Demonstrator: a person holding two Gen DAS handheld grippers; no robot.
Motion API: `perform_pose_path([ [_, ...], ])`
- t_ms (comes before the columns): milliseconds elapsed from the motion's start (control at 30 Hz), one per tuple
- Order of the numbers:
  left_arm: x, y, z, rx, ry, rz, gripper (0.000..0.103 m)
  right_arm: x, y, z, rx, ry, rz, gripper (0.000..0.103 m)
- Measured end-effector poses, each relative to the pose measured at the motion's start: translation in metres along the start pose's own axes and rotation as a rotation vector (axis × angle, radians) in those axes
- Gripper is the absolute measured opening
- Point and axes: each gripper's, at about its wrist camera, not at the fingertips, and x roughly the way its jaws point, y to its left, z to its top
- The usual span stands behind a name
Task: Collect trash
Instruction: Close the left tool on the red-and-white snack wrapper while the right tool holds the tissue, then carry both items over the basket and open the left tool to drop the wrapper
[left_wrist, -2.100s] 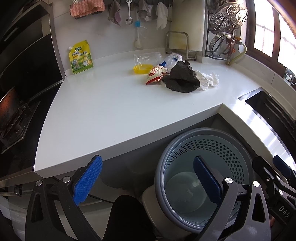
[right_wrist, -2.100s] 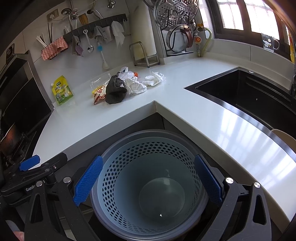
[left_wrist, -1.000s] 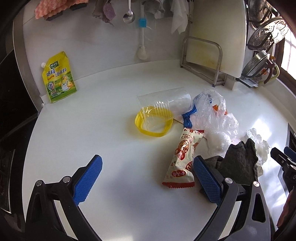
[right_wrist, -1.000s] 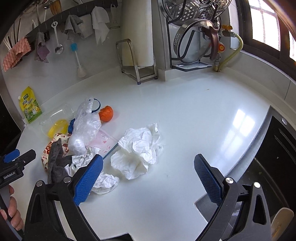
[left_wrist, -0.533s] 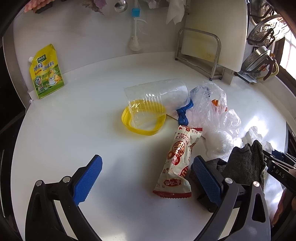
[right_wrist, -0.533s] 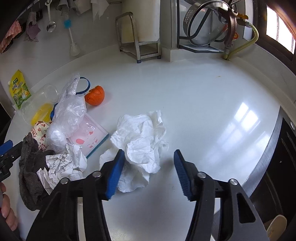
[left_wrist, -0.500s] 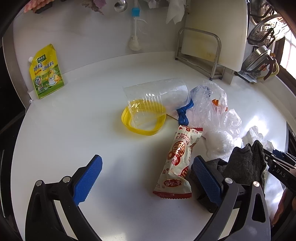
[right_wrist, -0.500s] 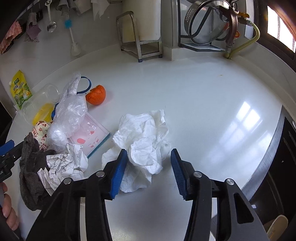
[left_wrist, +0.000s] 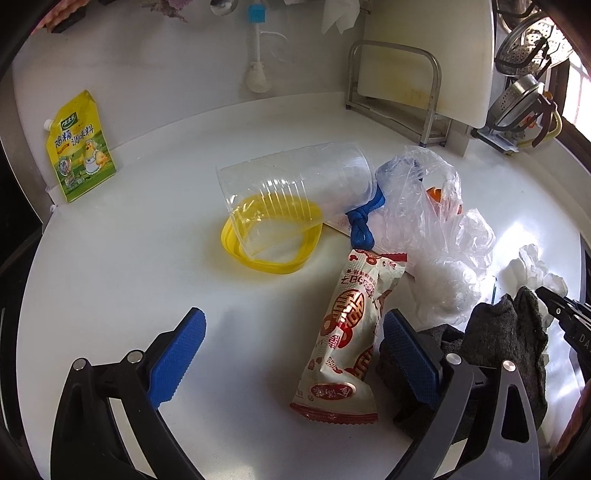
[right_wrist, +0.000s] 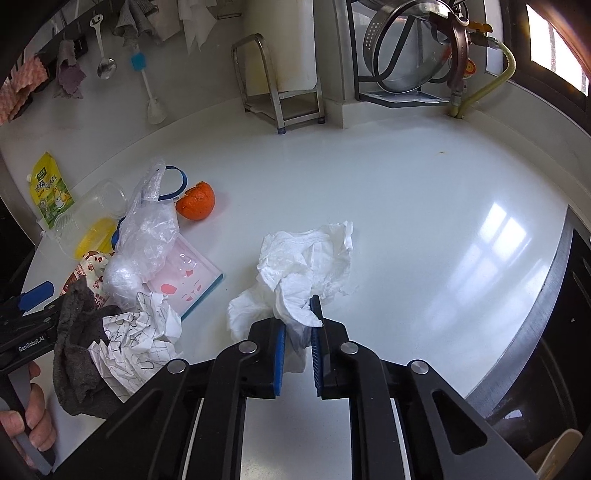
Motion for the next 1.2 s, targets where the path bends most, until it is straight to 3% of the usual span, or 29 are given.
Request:
perform_pose_path([
  [133,0.005,-0.003,-0.004,0.011,0.039,-0.036,0.051,-0.003,0.001,-0.002,-0.006,-0.004,0.006,0.012],
  [233,0.003,-0.001,-0.006,0.009,0.034,-0.04,0.035,-0.007,0.003,-0.004,-0.008,-0.01,0.008,0.012],
  [500,-0.035,0.014,-0.02,-0.014,-0.06,-0.041,0.034,-0.036,0.007,-0.021,0.005,-0.048,0.021,0.011],
  [700,-0.066,0.021,-0.042,-0.026,-0.085,-0.046,0.034,-0.064,0.013,-0.046,0.024,-0.062,0.034,0.011],
  [967,-0.129,0.016,-0.086,-0.006,-0.171,-0.051,0.034,-0.119,0.019,-0.099,0.075,-0.102,0.049,0.011],
  [1200,-0.173,-0.002,-0.14,0.057,-0.186,-0.104,0.034,-0.159,0.026,-0.152,0.098,-0.122,0.061,0.011],
])
